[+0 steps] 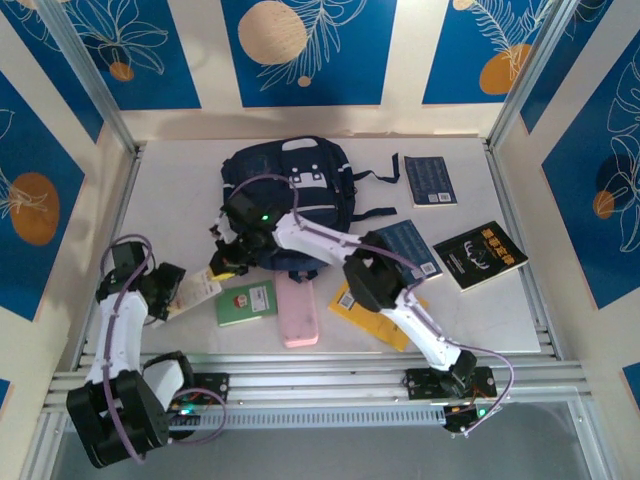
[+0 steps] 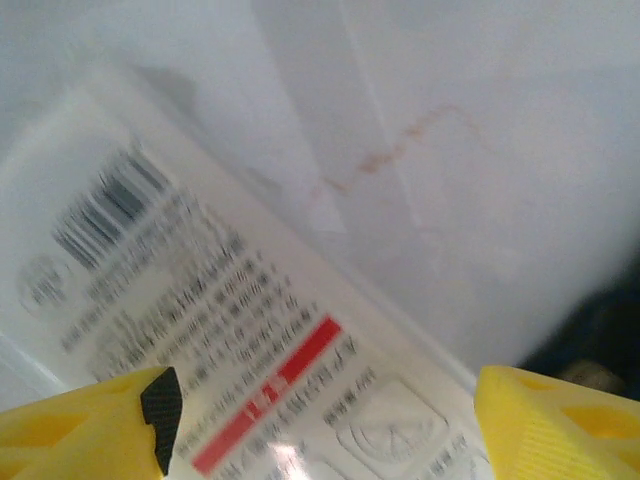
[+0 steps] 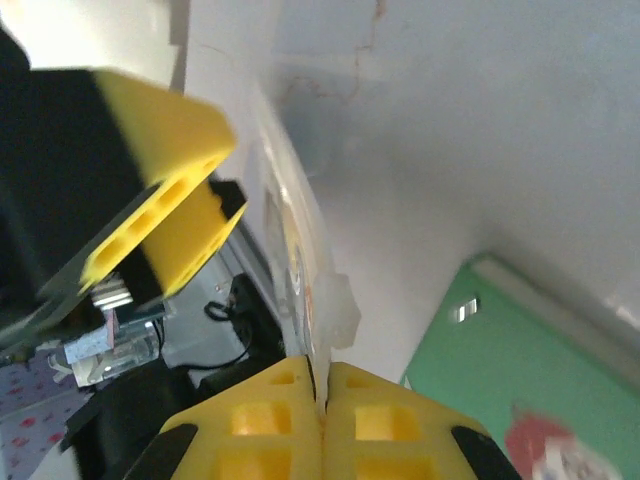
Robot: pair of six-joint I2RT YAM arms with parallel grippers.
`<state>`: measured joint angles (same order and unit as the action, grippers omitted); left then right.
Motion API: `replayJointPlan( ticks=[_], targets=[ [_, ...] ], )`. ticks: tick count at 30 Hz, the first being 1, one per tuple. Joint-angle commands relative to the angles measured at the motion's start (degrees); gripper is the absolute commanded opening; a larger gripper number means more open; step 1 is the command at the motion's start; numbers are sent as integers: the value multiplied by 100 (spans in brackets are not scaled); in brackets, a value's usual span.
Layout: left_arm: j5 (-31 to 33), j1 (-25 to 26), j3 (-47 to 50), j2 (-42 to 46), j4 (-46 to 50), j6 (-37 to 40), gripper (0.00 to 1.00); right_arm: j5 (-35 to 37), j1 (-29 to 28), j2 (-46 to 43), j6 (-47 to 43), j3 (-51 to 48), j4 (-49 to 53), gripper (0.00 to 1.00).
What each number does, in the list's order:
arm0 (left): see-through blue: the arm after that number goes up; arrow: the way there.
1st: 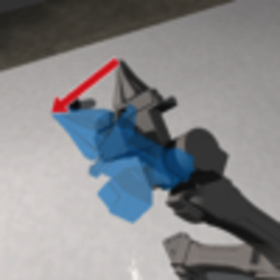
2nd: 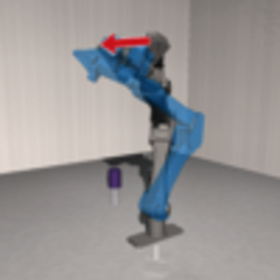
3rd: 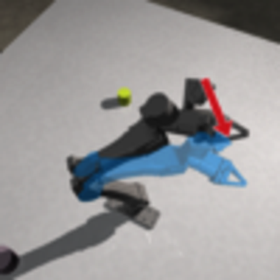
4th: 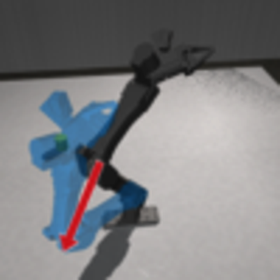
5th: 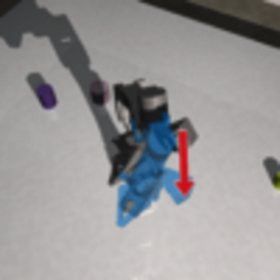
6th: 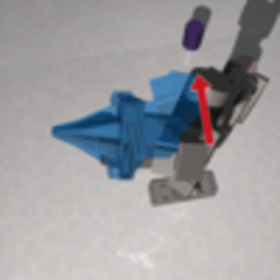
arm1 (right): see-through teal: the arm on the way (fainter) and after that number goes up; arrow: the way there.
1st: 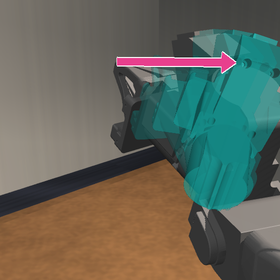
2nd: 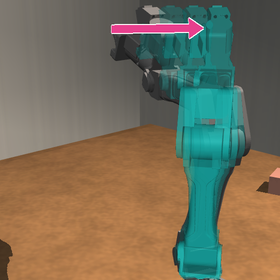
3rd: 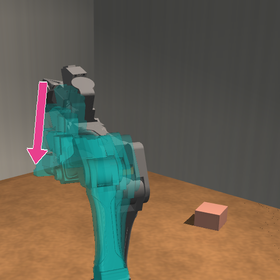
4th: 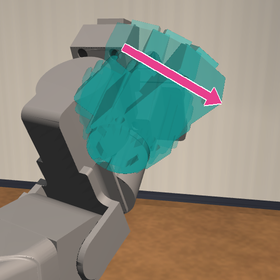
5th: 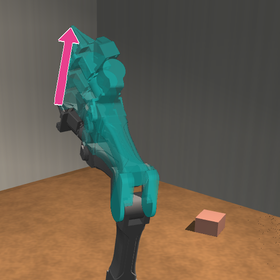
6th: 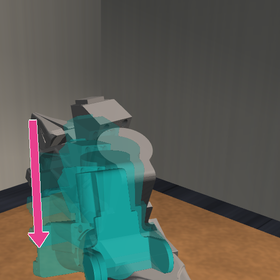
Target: Pack the student bag
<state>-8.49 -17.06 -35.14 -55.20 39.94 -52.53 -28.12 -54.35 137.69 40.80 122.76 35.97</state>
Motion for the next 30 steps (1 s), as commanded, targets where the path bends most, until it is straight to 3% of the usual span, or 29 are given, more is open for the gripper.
replayJointPlan(
  ticks=[1, 5, 7, 15, 23, 30],
  targets=[
    [-397, 533, -433, 64, 43, 344, 83, 619, 298, -1199, -232, -907, -265, 0],
    [144, 1637, -1274, 35, 129, 775, 84, 1002, 622, -2444, -267, -2228, -616, 0],
    [345, 1906, -1587, -4, 148, 1052, 84, 1017, 808, -3066, -248, -2834, -827, 0],
    [-547, 1934, -1697, -880, -392, 1570, 86, 781, 1591, -5112, -414, -4590, -1015, 0],
    [-2659, 1967, -957, -1576, -2737, 763, 87, -147, 2323, -6191, 294, -6054, -1879, 0],
    [-2832, 1974, -909, -1613, -3063, 481, 87, -216, 2846, -6617, 782, -6819, -2187, 0]
  ],
)
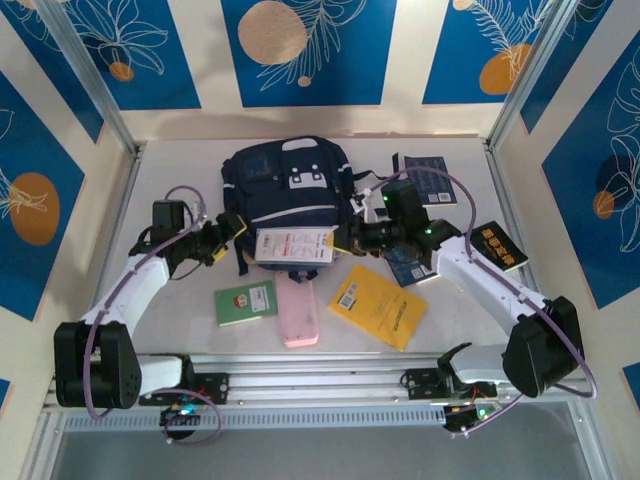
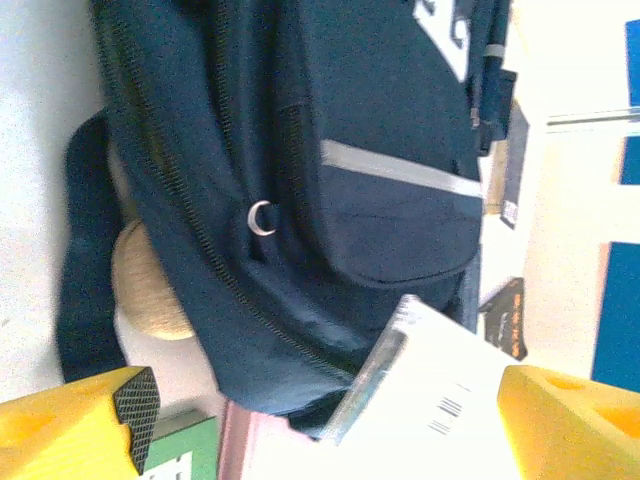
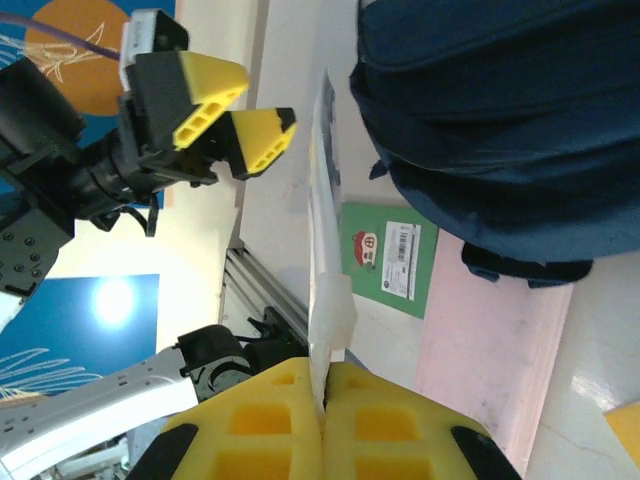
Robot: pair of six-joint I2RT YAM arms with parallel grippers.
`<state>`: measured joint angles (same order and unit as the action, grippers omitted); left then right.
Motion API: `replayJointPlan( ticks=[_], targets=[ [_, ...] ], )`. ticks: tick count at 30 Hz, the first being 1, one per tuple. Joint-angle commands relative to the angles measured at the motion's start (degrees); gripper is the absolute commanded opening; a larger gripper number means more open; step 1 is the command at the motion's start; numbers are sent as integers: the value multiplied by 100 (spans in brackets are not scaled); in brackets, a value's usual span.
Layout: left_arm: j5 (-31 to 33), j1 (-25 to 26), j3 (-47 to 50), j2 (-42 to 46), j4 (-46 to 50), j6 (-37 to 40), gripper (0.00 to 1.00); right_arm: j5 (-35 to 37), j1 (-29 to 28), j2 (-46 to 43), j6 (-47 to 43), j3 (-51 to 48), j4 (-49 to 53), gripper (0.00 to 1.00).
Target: Pack the student bag
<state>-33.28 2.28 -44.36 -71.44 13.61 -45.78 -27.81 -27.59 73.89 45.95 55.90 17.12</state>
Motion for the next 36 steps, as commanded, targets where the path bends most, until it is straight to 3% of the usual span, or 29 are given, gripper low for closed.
replayJointPlan(
  ticks=[1, 5, 9, 13, 16, 20, 25, 28, 33, 36],
  targets=[
    [-331, 35, 38, -27, -464, -204, 87, -281, 278, -252, 260, -192, -231, 0],
    [-243, 156, 74, -259, -475, -178, 85, 205, 348, -279, -496, 212, 1088, 0],
    [56, 466, -36, -383, -164, 134, 83, 1452, 206, -389, -1574, 1353, 3159, 0],
    [149, 560, -72, -544, -148, 162, 84, 2700, 140, -443, -2014, 2343, 4586, 0],
    [211, 630, -148, -663, -129, 149, 83, 2837, 141, -421, -2186, 2541, 5134, 0],
    [286, 794, -322, -842, -8, 216, 83, 2745, 166, -511, -2209, 2309, 5256, 0],
    [289, 897, -337, -983, -41, 215, 83, 2120, 338, -467, -2033, 1567, 4554, 1],
    [270, 918, -337, -1016, -33, 214, 83, 1903, 358, -325, -1844, 1208, 3958, 8],
    [319, 1025, -320, -1106, 5, 229, 82, 1677, 419, -115, -1482, 803, 3193, 31],
    [319, 1109, -276, -1178, -32, 219, 82, 1455, 514, -131, -1273, 566, 2872, 37]
  ],
)
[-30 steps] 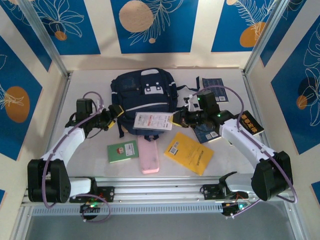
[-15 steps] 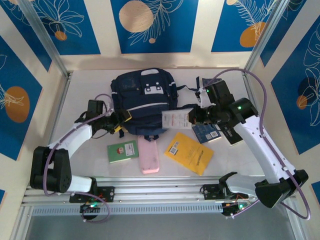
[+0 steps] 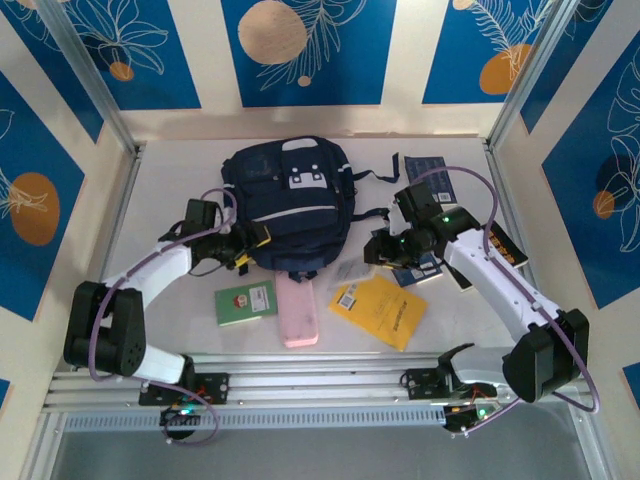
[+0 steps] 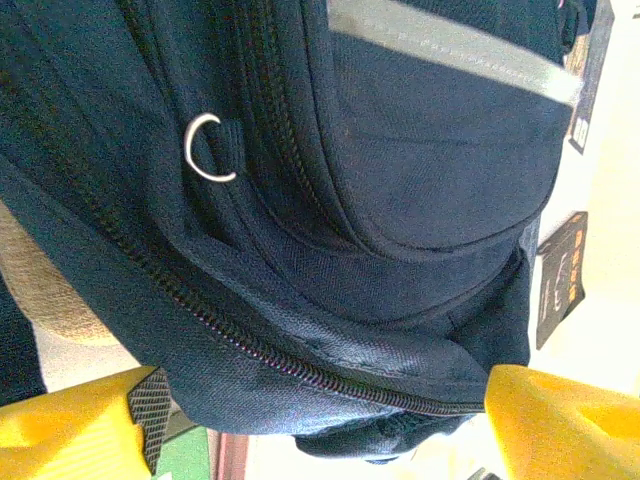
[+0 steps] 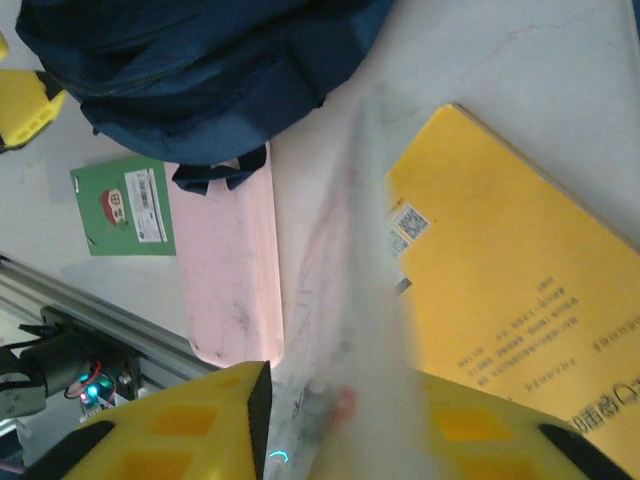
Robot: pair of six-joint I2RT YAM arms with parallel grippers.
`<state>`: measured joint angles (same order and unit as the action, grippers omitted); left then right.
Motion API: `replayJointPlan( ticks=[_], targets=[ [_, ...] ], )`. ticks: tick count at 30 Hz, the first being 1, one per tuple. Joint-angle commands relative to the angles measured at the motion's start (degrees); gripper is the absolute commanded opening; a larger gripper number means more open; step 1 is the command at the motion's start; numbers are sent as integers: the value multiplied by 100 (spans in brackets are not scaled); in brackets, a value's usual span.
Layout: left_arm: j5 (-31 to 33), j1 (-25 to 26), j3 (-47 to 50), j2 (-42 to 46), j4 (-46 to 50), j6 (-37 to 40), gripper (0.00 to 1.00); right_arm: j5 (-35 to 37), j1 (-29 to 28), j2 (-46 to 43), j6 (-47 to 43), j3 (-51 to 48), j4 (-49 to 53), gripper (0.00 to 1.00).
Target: Pack the student bag
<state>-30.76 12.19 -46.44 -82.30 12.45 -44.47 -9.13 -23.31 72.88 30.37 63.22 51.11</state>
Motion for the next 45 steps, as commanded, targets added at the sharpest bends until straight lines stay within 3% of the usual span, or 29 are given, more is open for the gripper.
replayJointPlan(
  ticks=[1, 5, 8, 10, 12, 16, 20, 22, 24, 29, 32, 36, 45],
  targets=[
    [73, 132, -52, -106, 84, 83, 82, -490, 122, -44, 341, -255, -619, 39],
    [141, 141, -130, -75, 118, 76, 81, -761, 267, -57, 667, -668, -1070, 39],
    [354, 169, -532, -6, 547, 366, 81, -876, 381, -52, 891, -898, -1288, 24],
    [592, 179, -1046, -28, 1105, 772, 81, -734, 455, -214, 971, -986, -1292, 8],
    [840, 187, -1577, -131, 1582, 1201, 81, -501, 560, -398, 931, -987, -1136, 0],
    [1313, 188, -2655, -704, 2165, 1971, 81, -110, 820, -856, 788, -986, -920, 0],
    [575, 191, -3889, -1867, 2474, 2997, 78, -276, 963, -994, 646, -1056, -952, 0],
    [-42, 203, -4948, -2763, 3088, 3746, 100, -391, 994, -995, 531, -1112, -1019, 0],
    [-500, 199, -5697, -3449, 3481, 4183, 100, -423, 1018, -1034, 467, -1162, -1059, 0],
    [-662, 216, -6574, -4377, 3606, 4457, 100, -575, 1180, -1122, 322, -1226, -1050, 0],
    [-1092, 256, -6461, -4568, 3202, 4224, 100, -621, 1234, -1141, 270, -1322, -1084, 0],
    [-1527, 465, -6260, -4598, 3191, 4456, 99, -558, 1276, -1226, 250, -1472, -1194, 0],
    [-1622, 630, -5231, -4103, 2652, 4483, 70, -621, 1286, -1164, 302, -1701, -1467, 0]
  ],
)
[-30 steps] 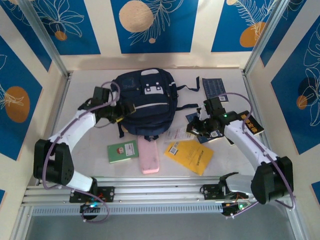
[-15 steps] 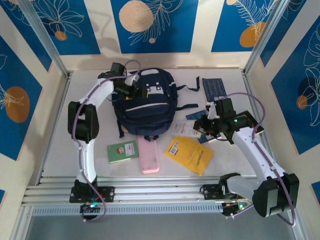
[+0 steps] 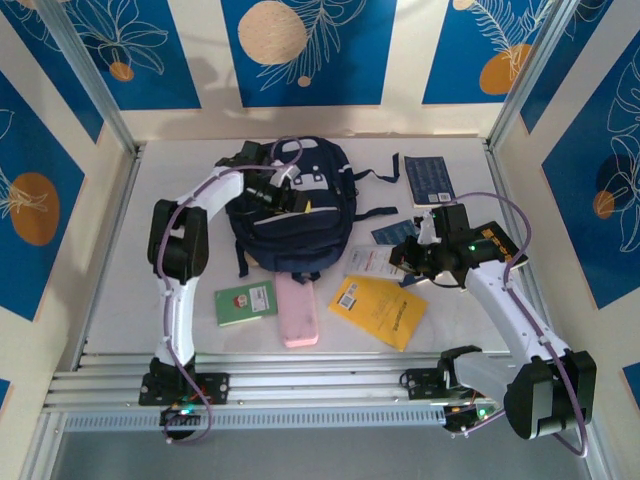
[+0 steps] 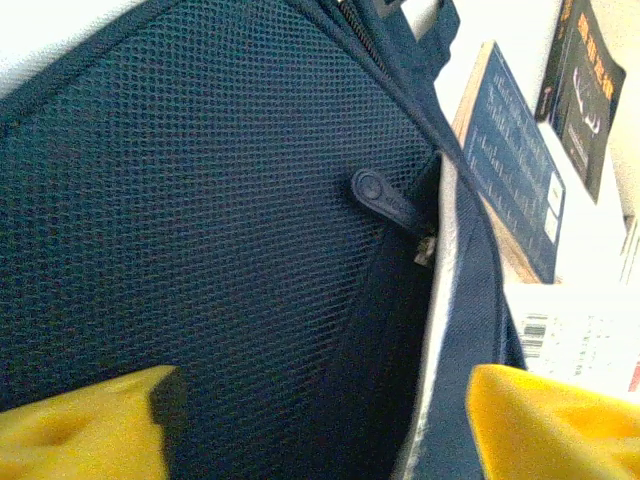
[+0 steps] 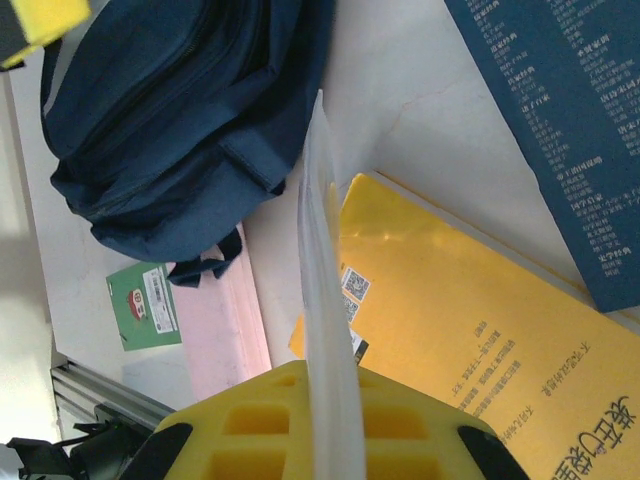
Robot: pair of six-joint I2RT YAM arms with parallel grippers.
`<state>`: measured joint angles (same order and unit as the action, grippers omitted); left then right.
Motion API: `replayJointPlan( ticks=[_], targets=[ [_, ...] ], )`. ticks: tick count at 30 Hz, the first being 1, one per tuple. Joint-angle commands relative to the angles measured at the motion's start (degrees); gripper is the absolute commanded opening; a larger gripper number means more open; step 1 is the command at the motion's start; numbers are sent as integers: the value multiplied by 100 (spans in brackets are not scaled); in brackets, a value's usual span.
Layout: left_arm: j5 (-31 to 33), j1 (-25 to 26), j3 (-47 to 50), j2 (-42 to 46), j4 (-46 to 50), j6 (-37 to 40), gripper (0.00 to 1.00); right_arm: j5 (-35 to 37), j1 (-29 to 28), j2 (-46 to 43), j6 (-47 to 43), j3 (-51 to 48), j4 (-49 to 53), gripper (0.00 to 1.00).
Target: Pack the student bag
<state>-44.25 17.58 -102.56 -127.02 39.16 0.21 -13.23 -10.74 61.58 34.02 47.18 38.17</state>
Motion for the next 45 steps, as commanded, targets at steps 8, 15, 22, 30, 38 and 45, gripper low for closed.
replayJointPlan(
  ticks=[8, 15, 22, 30, 38, 45],
  targets=[
    [-31, 271, 900, 823, -174, 76, 38, -267, 31, 55, 11, -259, -405, 0],
    [-301, 390, 847, 952, -36, 129, 36, -150, 31, 137, 190, -296, -531, 0],
    [-313, 444, 727, 707, 376, 251, 17, -125, 21, 260, 306, -313, -677, 0],
    [52, 448, 230, 440, 632, 147, 0, -115, -22, 219, 340, -373, -801, 0],
    [292, 45, -261, 1408, -554, -1351, 0, 422, -39, -269, 491, -328, -563, 0],
    [1563, -528, -171, 2342, -1455, -2670, 0, 734, -33, -671, 520, 90, -143, 0]
  ],
)
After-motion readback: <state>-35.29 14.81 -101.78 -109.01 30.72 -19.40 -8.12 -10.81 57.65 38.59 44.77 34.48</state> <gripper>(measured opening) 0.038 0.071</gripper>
